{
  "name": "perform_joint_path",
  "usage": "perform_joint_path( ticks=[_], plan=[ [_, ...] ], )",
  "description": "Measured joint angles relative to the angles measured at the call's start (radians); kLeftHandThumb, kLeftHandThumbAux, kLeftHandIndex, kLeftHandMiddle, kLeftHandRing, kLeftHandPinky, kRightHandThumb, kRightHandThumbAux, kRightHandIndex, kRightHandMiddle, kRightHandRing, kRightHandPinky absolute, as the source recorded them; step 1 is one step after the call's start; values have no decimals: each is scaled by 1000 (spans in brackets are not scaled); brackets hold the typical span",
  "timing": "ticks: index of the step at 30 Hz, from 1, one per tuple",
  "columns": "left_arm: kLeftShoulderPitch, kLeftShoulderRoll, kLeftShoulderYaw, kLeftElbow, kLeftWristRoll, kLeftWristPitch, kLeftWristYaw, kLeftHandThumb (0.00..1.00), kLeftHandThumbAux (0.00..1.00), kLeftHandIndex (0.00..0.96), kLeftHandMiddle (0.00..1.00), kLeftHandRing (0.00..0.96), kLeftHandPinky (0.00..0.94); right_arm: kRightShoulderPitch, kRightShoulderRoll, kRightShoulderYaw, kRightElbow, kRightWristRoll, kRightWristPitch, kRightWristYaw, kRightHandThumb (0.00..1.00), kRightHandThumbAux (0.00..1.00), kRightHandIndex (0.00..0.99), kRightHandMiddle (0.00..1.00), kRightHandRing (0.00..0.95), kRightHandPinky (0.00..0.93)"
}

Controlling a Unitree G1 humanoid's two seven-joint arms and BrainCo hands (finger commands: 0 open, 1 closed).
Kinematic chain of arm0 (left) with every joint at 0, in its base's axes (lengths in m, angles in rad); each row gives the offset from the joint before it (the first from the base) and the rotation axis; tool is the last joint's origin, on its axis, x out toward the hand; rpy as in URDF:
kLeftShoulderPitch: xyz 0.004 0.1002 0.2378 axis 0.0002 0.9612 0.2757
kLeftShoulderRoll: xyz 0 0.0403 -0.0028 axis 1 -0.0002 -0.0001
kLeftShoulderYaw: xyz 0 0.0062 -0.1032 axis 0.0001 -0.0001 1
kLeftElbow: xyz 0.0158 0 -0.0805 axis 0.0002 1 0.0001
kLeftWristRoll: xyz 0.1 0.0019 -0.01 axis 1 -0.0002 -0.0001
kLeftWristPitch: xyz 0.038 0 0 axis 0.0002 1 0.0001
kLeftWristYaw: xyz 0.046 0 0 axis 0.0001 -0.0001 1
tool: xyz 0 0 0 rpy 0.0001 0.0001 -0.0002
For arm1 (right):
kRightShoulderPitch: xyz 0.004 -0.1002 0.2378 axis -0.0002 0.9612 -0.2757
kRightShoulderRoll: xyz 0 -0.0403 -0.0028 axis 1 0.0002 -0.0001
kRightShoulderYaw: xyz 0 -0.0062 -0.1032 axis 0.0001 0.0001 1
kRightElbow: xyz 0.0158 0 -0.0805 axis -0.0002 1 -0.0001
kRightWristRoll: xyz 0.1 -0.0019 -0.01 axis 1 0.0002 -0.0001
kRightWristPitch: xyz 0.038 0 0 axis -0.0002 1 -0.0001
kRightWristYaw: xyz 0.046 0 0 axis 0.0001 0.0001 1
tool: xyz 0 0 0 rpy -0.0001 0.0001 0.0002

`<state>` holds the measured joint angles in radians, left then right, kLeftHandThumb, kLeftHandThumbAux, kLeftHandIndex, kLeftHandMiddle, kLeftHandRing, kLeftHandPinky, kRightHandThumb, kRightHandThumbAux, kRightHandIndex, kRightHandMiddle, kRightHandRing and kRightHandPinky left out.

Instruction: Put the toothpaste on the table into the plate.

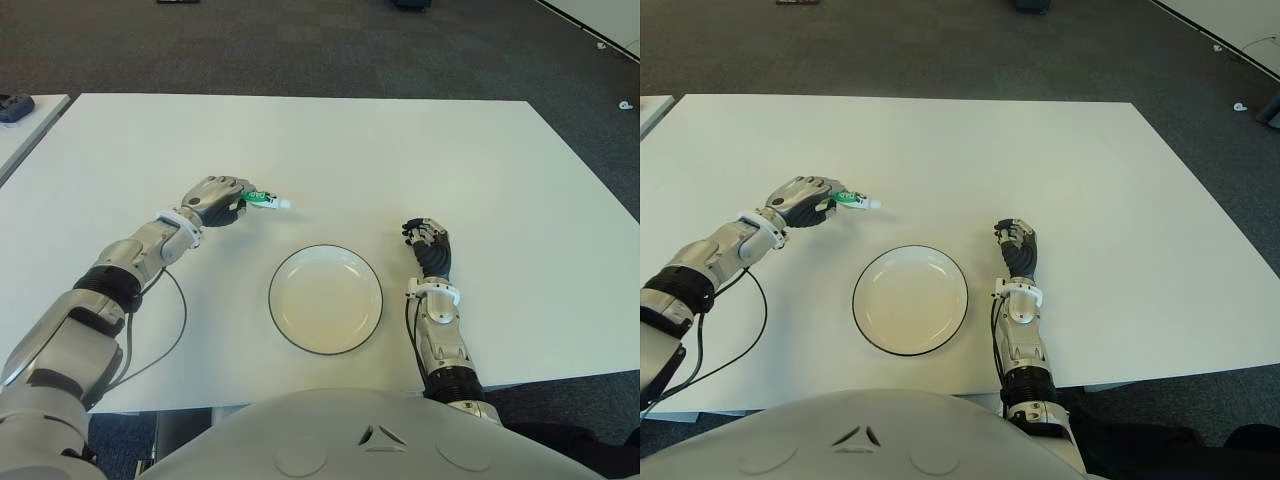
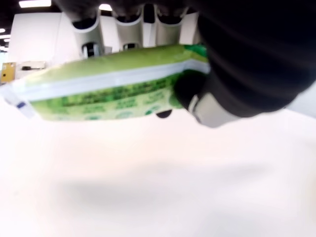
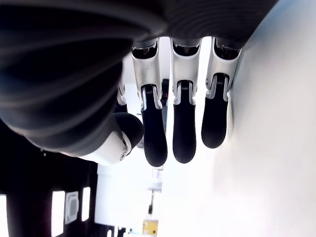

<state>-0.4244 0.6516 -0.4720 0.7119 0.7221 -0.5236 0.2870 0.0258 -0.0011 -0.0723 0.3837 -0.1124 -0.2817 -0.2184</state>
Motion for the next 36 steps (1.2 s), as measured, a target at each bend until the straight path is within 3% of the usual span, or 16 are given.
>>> perform_joint_path(
  ticks=[16, 28, 36],
  plan=[
    [85, 7, 131, -245, -37, 55, -54, 712, 710, 442, 849, 844, 841, -4, -1, 1, 2, 0, 0, 0, 711, 731, 428, 474, 451, 463],
    [141, 11, 227, -409, -153, 33, -160, 711, 712, 441, 845, 829, 809, -7, -1, 1, 8, 0, 0, 0, 711, 732, 427, 477, 461, 481],
    [261, -23, 250, -653, -225, 30, -248, 711, 711, 442, 842, 828, 805, -8, 0, 0, 7, 0, -1, 0, 711, 731, 428, 478, 463, 479]
  ],
)
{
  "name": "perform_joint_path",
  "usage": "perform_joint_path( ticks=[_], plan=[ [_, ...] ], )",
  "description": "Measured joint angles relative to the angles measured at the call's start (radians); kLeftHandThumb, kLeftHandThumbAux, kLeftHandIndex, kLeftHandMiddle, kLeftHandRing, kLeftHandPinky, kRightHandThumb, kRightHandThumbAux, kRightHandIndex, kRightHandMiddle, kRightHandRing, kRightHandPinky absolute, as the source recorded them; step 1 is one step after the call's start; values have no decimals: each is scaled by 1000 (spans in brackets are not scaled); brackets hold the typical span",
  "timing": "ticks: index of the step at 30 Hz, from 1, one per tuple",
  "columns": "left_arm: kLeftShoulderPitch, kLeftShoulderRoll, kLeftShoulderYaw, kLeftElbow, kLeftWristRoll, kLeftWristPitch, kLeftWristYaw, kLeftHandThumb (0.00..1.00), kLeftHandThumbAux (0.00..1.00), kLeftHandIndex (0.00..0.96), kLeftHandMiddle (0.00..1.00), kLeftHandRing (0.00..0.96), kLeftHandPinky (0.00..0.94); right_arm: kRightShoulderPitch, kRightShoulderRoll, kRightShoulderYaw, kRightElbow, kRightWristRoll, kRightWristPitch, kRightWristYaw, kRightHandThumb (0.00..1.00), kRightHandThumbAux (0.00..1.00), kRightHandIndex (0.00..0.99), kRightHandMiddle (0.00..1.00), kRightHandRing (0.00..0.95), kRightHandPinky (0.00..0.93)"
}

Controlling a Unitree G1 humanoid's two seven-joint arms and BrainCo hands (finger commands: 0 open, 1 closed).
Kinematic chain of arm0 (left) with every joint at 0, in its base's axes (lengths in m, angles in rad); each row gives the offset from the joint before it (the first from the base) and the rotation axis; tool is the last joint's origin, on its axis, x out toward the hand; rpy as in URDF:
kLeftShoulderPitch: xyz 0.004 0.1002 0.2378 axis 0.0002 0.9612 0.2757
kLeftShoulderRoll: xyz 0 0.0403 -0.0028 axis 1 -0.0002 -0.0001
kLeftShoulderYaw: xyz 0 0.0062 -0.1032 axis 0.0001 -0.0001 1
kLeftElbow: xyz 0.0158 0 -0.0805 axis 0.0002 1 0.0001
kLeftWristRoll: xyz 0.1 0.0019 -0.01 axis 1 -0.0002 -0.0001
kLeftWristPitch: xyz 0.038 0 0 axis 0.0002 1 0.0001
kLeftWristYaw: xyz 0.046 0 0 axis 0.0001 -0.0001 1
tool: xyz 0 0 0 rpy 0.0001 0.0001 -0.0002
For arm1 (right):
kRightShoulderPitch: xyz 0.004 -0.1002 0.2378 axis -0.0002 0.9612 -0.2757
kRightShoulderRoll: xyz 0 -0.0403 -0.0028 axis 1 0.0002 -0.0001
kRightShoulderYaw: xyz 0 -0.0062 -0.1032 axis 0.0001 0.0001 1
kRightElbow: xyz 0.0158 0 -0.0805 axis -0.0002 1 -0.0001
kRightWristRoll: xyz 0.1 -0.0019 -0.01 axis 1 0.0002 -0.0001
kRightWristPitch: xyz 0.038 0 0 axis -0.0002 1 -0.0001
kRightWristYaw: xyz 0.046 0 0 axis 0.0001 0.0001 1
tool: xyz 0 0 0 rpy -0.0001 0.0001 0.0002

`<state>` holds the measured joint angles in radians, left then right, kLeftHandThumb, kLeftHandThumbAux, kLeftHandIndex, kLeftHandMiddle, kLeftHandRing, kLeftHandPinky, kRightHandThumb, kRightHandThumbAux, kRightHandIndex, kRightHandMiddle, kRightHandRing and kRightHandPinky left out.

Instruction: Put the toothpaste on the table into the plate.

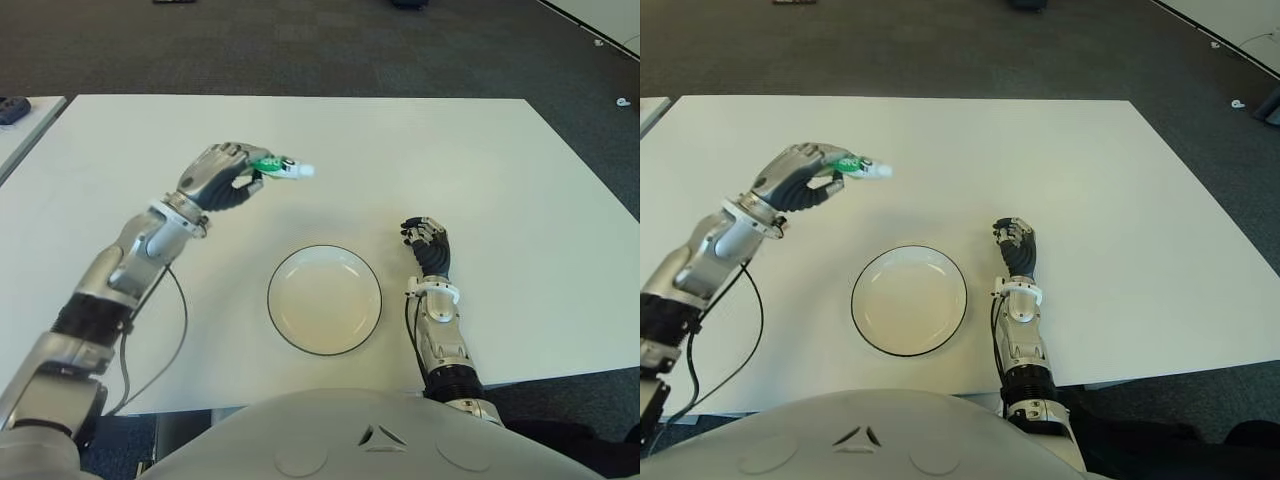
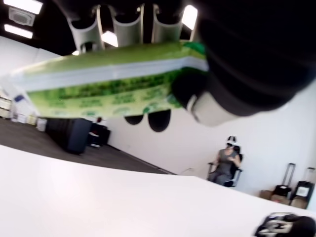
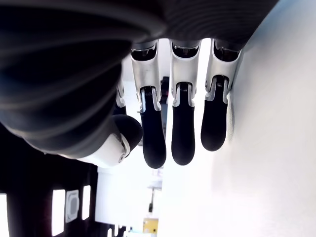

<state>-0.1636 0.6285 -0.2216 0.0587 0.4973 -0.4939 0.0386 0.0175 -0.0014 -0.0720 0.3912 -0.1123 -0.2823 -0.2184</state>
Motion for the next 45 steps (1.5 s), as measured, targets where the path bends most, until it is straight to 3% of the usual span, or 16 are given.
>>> perform_joint_path(
  ticks=[8, 14, 20, 27, 38, 45],
  plan=[
    [25, -44, -38, -79, -45, -29, -117, 710, 712, 441, 872, 852, 857, -1, 2, 1, 3, 0, -4, 1, 710, 731, 428, 473, 458, 471],
    [28, -57, -90, -53, -28, -129, -139, 710, 712, 440, 893, 867, 864, -1, 4, 3, 1, 0, -8, 1, 709, 731, 428, 470, 456, 467],
    [23, -55, -148, -9, 27, -206, -171, 711, 712, 441, 891, 882, 883, 5, 4, 5, -5, 0, -10, 1, 708, 732, 427, 465, 454, 462],
    [-6, -52, -221, 46, 187, -285, -192, 712, 711, 440, 877, 889, 894, 10, 2, 7, -9, -1, -10, 10, 708, 732, 427, 461, 449, 459],
    [-27, -53, -268, 143, 439, -368, 9, 713, 711, 440, 874, 894, 901, 14, 2, 9, -15, -1, -10, 12, 709, 731, 428, 466, 451, 463],
    [-54, -53, -309, 199, 544, -375, 130, 712, 711, 442, 877, 899, 903, 17, 2, 8, -21, -1, -1, 11, 709, 731, 428, 465, 449, 467]
  ],
)
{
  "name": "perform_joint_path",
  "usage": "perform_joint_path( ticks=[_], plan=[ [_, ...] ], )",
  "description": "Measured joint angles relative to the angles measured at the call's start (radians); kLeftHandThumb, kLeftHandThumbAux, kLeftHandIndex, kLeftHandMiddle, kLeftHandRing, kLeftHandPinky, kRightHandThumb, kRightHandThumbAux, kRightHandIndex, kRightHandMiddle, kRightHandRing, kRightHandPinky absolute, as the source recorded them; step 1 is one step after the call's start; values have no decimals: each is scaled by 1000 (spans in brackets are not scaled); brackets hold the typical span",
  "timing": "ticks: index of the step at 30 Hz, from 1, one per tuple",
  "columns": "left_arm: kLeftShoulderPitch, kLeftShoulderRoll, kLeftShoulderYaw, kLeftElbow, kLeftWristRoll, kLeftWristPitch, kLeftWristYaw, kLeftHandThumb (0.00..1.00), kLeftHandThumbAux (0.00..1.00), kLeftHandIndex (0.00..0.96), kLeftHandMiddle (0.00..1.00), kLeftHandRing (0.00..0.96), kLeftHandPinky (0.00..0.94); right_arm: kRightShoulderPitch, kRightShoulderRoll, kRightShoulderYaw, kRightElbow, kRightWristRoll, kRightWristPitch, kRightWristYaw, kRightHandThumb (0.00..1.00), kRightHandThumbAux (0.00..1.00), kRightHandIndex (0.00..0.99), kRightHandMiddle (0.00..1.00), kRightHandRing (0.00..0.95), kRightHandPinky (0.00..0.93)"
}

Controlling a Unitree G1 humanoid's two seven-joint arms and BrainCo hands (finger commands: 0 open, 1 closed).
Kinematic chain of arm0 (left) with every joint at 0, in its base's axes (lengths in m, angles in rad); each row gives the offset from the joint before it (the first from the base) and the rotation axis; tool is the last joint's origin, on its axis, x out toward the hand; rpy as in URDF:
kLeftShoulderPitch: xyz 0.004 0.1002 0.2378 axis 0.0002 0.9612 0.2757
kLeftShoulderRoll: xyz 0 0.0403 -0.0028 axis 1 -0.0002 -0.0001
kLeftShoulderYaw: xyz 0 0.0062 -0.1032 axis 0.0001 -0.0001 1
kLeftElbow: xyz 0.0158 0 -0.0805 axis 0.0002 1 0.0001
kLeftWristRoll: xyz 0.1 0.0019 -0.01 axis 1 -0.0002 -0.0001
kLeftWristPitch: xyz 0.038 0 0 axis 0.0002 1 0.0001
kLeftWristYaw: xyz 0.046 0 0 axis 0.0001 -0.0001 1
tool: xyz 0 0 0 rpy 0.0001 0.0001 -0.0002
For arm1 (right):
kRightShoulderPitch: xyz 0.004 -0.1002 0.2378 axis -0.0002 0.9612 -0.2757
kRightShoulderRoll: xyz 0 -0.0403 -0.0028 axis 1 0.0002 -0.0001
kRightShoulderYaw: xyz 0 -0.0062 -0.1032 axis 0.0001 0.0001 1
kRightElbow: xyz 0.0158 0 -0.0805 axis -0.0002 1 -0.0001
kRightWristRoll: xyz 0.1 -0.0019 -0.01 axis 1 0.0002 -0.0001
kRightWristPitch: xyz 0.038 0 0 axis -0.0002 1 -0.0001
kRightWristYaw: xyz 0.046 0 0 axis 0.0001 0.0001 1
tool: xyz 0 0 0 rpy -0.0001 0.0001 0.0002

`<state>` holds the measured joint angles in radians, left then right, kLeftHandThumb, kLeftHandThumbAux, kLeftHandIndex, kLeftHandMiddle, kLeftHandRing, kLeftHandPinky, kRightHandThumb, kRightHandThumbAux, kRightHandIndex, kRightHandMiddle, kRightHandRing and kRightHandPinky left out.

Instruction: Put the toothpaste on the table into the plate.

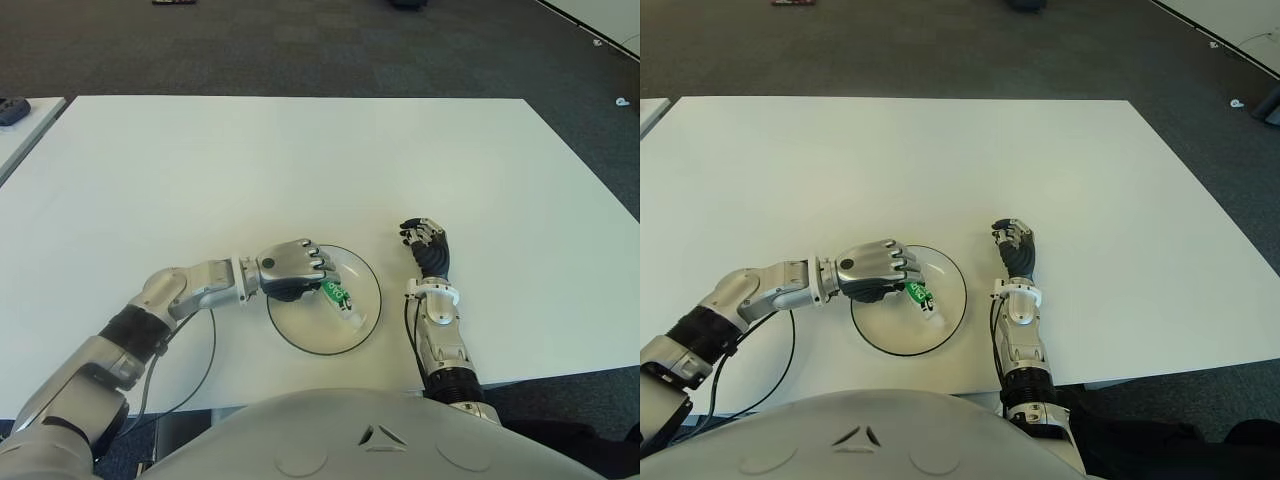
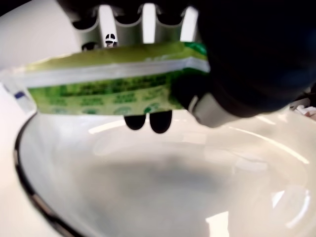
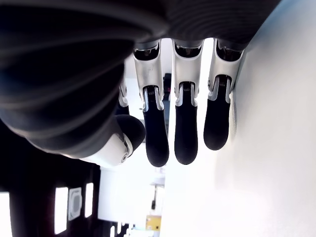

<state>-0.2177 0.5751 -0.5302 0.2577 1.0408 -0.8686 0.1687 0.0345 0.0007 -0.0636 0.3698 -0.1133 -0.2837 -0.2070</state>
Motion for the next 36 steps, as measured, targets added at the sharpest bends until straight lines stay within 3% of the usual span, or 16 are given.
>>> perform_joint_path(
  ticks=[12, 20, 23, 26, 28, 30, 36],
  plan=[
    [-35, 4, -54, 42, 95, 52, 109, 710, 711, 440, 839, 859, 852, 2, 2, 0, -5, 0, 2, -1, 708, 731, 428, 468, 456, 464],
    [-44, 17, -65, 58, 75, 50, 127, 706, 710, 434, 703, 683, 636, 2, 2, 0, -5, 0, 2, -1, 708, 730, 428, 468, 455, 458],
    [-44, 17, -65, 62, 38, 50, 115, 696, 713, 423, 521, 507, 476, 2, 2, 0, -5, 0, 2, -1, 708, 730, 428, 461, 446, 445],
    [-44, 17, -65, 63, -3, 46, 94, 688, 715, 414, 409, 407, 385, 2, 2, 0, -5, 0, 2, -1, 708, 730, 428, 460, 446, 450],
    [-44, 17, -65, 65, -27, 43, 80, 461, 712, 285, 331, 334, 324, 2, 2, 0, -5, 0, 2, -1, 708, 730, 428, 459, 445, 453],
    [-44, 17, -65, 67, -43, 40, 69, 380, 716, 220, 289, 295, 296, 2, 2, 0, -5, 0, 2, -1, 709, 730, 428, 460, 447, 458],
    [-44, 19, -59, 68, -98, 27, 28, 302, 732, 123, 224, 235, 256, 2, 2, 1, -5, 0, 2, -1, 709, 731, 428, 467, 453, 473]
  ],
)
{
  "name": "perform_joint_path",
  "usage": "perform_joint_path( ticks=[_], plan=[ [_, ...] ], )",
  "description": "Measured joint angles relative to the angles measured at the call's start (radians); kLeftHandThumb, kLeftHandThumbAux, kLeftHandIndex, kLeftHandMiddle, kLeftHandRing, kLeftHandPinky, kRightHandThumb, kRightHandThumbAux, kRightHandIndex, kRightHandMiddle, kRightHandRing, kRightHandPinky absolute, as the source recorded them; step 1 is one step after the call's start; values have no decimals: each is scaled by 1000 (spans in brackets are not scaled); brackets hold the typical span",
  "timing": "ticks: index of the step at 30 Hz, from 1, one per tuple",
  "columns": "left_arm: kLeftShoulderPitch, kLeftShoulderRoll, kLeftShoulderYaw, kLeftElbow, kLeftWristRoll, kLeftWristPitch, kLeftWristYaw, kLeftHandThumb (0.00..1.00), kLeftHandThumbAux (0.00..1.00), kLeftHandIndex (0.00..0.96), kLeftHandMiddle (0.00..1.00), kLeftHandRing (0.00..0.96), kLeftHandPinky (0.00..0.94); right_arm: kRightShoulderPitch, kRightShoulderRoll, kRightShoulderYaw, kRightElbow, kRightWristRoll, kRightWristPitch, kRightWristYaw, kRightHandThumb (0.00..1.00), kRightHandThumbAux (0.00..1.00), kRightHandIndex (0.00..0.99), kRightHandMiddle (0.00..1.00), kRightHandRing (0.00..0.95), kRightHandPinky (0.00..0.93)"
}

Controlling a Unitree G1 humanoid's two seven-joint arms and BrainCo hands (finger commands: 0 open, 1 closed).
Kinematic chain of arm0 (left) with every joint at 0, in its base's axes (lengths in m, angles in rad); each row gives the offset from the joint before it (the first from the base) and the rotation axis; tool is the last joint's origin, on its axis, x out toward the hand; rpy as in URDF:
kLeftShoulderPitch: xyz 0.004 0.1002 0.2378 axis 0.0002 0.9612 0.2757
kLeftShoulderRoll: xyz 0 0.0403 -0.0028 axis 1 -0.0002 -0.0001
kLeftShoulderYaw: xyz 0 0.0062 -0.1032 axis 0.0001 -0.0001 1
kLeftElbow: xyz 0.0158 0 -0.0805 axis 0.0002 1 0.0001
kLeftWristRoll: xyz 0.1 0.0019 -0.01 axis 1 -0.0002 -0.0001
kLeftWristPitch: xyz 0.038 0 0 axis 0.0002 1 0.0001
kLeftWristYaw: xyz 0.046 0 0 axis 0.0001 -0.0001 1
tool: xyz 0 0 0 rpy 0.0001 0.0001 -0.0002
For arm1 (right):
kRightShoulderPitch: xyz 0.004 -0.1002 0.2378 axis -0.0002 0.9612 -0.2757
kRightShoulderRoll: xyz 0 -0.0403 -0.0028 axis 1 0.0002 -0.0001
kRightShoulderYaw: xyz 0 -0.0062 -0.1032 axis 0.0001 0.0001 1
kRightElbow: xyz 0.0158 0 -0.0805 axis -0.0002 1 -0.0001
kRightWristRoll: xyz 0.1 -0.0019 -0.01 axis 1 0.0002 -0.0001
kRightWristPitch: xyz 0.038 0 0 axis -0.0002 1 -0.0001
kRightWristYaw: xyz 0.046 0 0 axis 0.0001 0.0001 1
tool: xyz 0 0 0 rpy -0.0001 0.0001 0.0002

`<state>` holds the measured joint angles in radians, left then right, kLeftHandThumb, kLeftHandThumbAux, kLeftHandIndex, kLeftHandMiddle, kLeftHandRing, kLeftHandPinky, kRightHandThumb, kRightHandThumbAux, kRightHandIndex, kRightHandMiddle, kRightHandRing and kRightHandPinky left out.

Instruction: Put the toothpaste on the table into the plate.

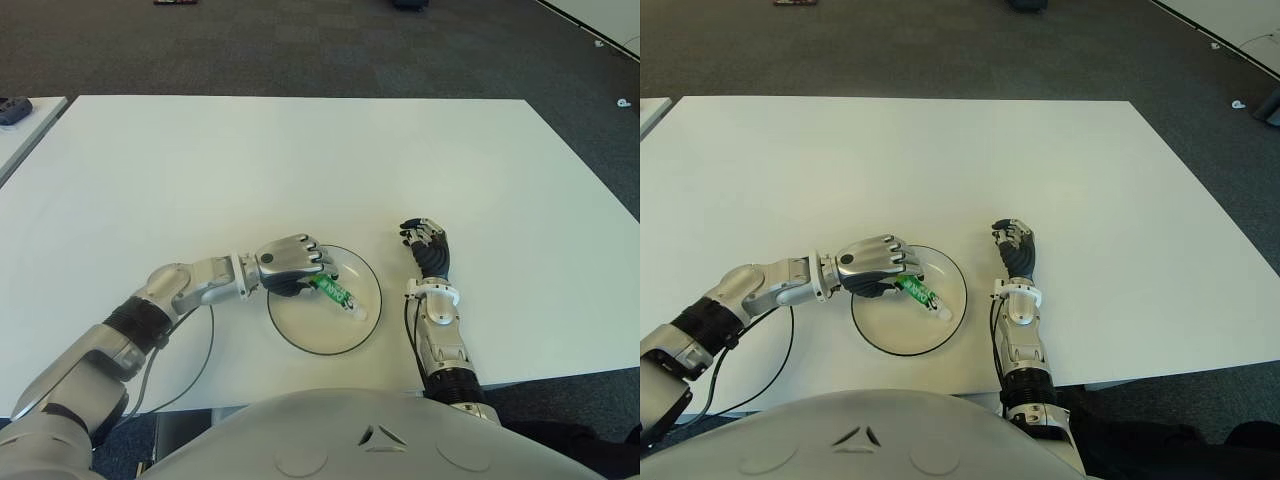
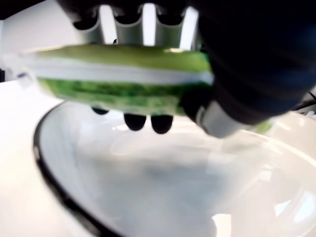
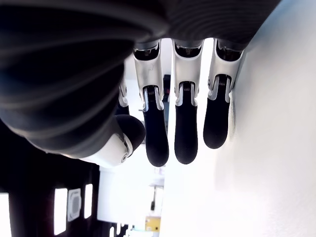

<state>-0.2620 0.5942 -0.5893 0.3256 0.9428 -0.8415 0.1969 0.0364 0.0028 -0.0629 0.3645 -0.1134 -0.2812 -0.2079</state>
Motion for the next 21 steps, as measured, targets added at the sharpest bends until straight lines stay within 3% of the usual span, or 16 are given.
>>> perform_joint_path(
  ticks=[11, 21],
  plan=[
    [0, 9, 31, -15, -51, -1, -56, 269, 723, 60, 172, 182, 205, 0, 0, 1, -1, 0, 2, 1, 708, 731, 428, 470, 450, 457],
    [1, 9, 59, -37, -119, 6, -131, 52, 762, 39, 141, 131, 115, -2, 0, 1, -7, -1, 17, 0, 708, 730, 428, 458, 440, 446]
  ],
)
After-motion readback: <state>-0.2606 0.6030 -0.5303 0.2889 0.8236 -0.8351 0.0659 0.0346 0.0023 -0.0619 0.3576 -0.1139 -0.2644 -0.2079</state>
